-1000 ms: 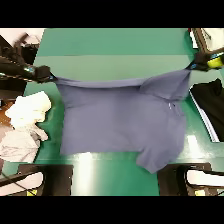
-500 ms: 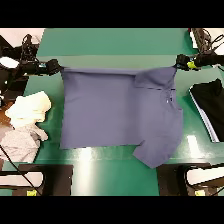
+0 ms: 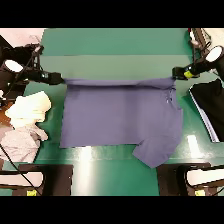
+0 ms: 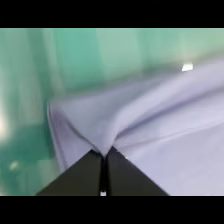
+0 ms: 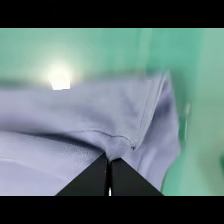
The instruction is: Fold the shirts.
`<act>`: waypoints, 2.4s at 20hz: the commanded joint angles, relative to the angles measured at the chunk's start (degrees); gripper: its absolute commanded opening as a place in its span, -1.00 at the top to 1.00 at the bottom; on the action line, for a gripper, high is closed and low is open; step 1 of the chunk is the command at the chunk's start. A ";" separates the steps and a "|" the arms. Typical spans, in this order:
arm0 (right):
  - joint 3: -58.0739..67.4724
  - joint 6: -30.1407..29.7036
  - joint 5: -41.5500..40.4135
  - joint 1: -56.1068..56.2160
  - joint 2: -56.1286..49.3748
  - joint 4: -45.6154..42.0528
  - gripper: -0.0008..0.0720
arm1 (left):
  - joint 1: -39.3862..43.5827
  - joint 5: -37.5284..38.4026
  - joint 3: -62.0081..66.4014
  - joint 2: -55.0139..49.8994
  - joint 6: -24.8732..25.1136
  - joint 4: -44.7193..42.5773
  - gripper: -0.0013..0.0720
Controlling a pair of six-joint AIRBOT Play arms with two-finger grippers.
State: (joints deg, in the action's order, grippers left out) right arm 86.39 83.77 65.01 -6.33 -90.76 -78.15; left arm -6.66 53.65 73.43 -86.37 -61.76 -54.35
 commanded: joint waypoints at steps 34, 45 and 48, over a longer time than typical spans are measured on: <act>-32.20 -6.75 16.13 -12.17 31.67 18.64 -0.20 | -0.04 21.94 -43.15 27.61 -14.40 -9.84 -0.70; -32.50 -5.68 22.69 -12.20 31.71 13.79 -0.20 | -0.04 20.37 -42.93 27.61 -12.81 -9.51 0.90; -38.53 -1.57 24.52 -12.24 35.06 4.20 -0.20 | -0.04 21.09 -41.99 27.61 -12.79 -9.42 0.90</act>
State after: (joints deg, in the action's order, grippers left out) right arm 51.55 78.98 86.96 -18.55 -57.74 -66.02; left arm -6.70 74.41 30.85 -58.83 -74.72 -63.88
